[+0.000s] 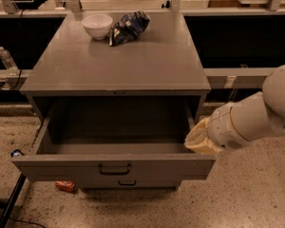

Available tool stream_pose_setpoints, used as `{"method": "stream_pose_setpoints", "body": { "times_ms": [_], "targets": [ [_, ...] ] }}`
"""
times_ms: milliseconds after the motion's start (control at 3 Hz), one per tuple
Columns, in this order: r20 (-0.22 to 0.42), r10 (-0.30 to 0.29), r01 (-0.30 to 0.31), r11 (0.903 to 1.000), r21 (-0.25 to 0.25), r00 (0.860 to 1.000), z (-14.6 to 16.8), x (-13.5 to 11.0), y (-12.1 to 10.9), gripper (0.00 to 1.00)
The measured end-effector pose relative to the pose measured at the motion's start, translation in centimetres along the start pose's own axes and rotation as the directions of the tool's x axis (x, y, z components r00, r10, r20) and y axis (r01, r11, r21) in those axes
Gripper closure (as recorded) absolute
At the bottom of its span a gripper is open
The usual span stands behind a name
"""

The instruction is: Close top drawer

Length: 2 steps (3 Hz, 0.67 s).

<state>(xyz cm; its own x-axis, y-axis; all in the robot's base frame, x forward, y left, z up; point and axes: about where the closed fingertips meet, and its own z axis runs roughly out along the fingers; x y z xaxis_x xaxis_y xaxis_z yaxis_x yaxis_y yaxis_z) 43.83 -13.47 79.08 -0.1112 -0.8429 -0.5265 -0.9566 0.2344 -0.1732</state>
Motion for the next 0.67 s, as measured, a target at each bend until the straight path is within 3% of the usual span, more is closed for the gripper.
{"method": "stream_pose_setpoints", "body": {
  "times_ms": [333,667],
  "targets": [
    [0.014,0.039,-0.04,0.9992,0.004,0.999,2.8,0.8,2.2,1.0],
    [0.028,0.02,-0.02,0.9998,0.009,0.999,4.7,1.1,3.2,1.0]
  ]
}}
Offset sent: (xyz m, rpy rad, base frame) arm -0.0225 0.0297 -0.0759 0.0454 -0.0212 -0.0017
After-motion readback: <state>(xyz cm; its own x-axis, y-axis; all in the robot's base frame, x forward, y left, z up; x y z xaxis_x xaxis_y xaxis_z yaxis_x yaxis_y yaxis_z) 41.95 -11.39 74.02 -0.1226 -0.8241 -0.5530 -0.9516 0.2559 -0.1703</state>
